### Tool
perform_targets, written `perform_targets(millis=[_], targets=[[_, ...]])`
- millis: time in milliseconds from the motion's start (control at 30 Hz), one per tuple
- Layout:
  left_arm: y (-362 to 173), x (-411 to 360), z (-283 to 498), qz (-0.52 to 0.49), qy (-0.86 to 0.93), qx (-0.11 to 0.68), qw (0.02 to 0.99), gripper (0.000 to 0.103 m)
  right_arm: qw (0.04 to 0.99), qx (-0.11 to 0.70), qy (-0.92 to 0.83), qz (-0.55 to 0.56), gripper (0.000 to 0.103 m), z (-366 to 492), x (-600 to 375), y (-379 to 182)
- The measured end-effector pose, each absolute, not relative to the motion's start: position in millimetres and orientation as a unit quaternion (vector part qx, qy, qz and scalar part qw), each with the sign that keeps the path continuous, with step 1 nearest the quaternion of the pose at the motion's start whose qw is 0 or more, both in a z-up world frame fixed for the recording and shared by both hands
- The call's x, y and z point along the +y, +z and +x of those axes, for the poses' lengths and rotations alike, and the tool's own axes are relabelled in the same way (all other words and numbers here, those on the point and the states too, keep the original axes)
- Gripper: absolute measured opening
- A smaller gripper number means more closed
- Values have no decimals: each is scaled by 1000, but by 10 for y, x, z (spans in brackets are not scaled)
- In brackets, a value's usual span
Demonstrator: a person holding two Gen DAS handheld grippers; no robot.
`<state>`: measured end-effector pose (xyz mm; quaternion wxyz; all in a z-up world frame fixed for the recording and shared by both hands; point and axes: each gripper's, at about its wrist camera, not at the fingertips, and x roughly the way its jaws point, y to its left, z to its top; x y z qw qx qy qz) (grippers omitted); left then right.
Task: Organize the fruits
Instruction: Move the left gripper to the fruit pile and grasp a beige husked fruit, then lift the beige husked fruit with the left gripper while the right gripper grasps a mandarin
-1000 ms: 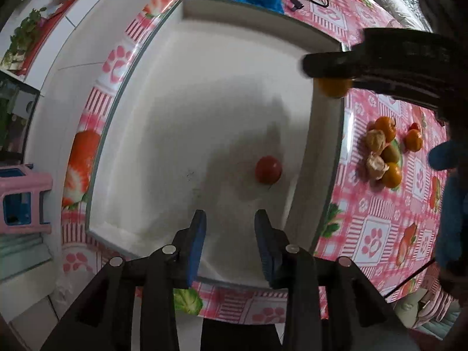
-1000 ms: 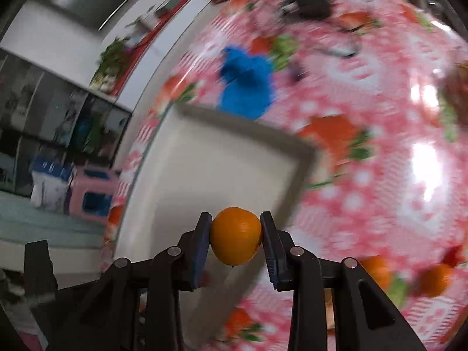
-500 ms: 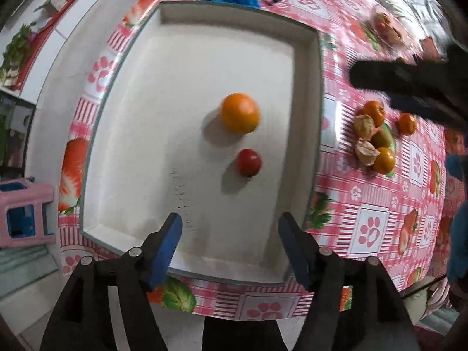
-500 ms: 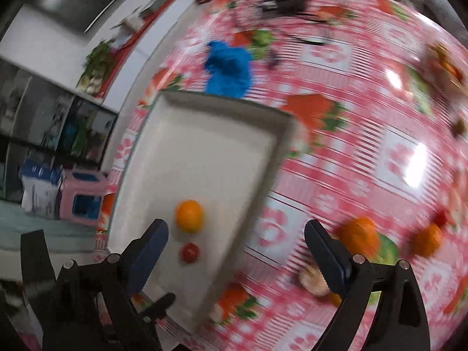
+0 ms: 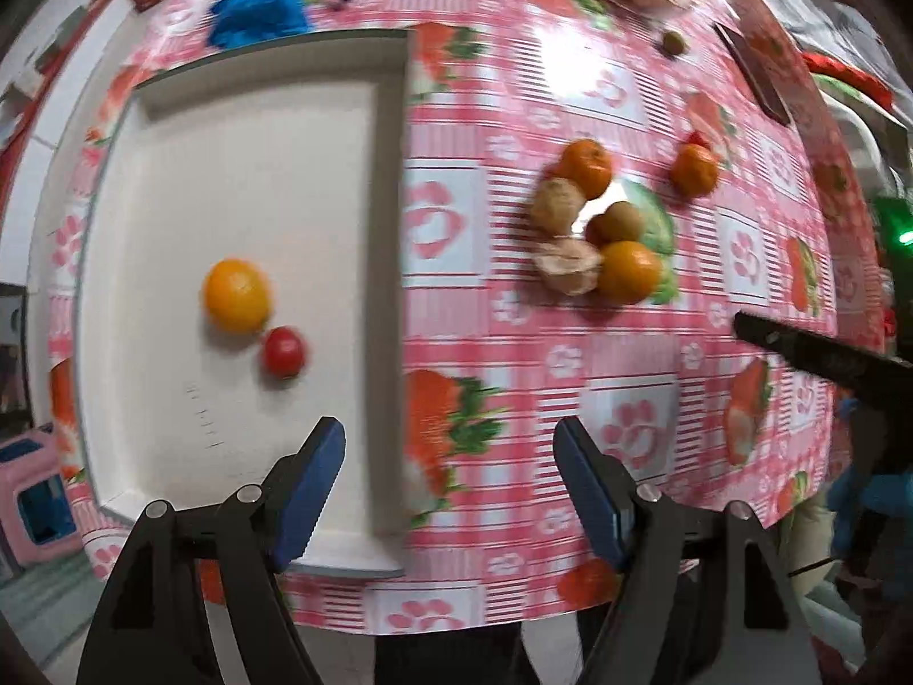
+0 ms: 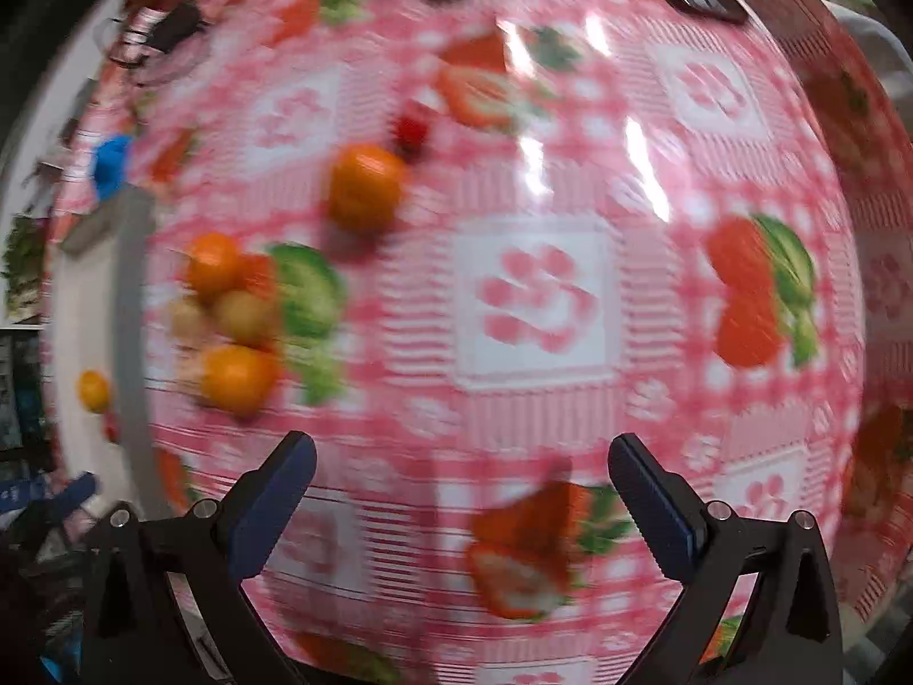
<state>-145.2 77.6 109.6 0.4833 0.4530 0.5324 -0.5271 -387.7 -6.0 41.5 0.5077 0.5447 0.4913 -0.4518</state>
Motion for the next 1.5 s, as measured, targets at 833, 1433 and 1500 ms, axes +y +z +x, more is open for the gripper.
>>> perform_targets(millis=[833,1433,1500], targets=[[672,80,-1637,419,-501,577,490,79,501,540,-450,505,103,-4046,106,103],[508,-464,-1979,435,-519,543,496,28,513,531,-460,493,103,-4053,172,179],[522,-444,-1966,430,-522,546,494,27,512,532,-460,494,103,-4049,179,183]])
